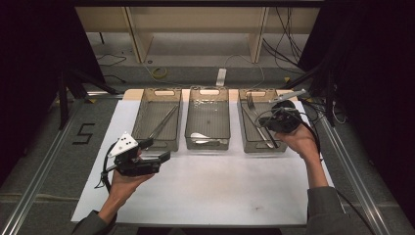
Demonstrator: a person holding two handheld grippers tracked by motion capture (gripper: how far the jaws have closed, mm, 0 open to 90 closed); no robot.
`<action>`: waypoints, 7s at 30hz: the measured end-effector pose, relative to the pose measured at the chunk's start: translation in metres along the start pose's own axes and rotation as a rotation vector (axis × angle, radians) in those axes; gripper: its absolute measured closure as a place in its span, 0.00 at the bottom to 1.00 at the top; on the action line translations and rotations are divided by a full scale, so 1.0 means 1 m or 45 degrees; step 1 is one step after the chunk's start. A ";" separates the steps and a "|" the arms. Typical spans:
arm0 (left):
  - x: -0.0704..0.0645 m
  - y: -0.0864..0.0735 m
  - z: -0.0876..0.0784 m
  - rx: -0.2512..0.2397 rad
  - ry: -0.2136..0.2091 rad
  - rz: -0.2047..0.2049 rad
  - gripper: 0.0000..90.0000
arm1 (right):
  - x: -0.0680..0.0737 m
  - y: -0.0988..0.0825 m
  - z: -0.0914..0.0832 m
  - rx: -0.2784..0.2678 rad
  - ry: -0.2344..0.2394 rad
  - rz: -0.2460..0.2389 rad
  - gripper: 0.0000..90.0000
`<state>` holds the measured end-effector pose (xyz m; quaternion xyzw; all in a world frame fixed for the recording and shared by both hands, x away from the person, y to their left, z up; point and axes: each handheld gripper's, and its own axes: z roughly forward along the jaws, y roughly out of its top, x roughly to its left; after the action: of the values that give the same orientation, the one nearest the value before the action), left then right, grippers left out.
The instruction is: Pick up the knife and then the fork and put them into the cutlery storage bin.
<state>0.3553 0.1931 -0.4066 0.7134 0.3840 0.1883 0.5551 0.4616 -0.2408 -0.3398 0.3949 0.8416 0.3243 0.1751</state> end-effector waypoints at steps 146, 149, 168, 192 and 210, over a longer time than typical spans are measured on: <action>0.001 0.000 0.001 0.007 -0.003 0.000 0.18 | 0.012 -0.022 0.037 -0.164 0.035 0.260 0.45; 0.000 0.000 0.001 0.009 -0.002 0.001 0.18 | 0.018 -0.028 0.034 -0.180 0.043 0.253 0.43; 0.001 0.000 0.001 0.009 -0.026 -0.018 0.18 | 0.056 -0.056 0.018 -0.364 0.177 0.223 0.34; 0.000 0.000 0.001 0.031 -0.063 -0.011 0.18 | 0.076 -0.103 -0.003 -0.463 0.220 0.247 0.30; -0.001 -0.001 0.003 0.057 -0.085 -0.007 0.18 | 0.084 -0.122 -0.013 -0.472 0.194 0.229 0.26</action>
<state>0.3565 0.1899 -0.4083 0.7304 0.3714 0.1543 0.5521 0.3343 -0.2388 -0.4172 0.4036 0.7398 0.5167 0.1509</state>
